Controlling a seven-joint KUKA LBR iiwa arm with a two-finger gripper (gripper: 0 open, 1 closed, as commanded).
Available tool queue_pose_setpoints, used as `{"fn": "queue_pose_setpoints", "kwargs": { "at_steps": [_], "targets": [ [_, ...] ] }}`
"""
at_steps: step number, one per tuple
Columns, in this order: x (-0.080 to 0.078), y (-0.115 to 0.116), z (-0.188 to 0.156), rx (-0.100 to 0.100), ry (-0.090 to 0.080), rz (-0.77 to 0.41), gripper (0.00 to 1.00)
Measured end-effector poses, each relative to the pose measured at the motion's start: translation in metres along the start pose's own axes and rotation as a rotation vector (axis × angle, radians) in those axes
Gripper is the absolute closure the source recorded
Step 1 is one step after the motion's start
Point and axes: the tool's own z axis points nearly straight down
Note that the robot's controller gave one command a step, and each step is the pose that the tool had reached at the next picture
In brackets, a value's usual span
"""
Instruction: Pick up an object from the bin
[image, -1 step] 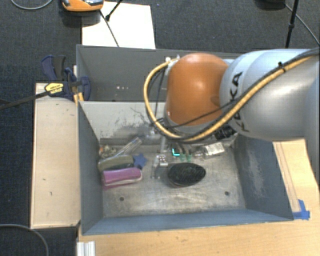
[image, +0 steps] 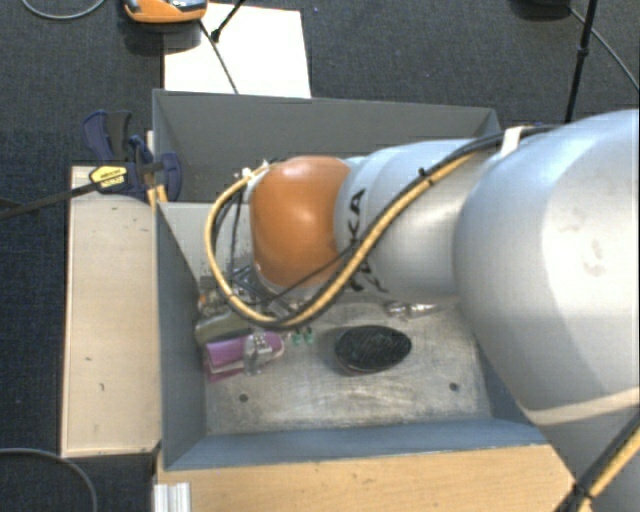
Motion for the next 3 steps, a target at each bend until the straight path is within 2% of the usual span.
{"fn": "queue_pose_setpoints", "kwargs": {
  "at_steps": [1, 2, 3],
  "targets": [
    [0.014, -0.003, -0.012, 0.002, 0.018, 0.077, 0.0],
    [0.028, -0.007, -0.009, 0.002, 0.015, 0.048, 0.0],
    [0.024, -0.002, 0.011, -0.003, 0.006, 0.052, 0.0]
  ]
}}
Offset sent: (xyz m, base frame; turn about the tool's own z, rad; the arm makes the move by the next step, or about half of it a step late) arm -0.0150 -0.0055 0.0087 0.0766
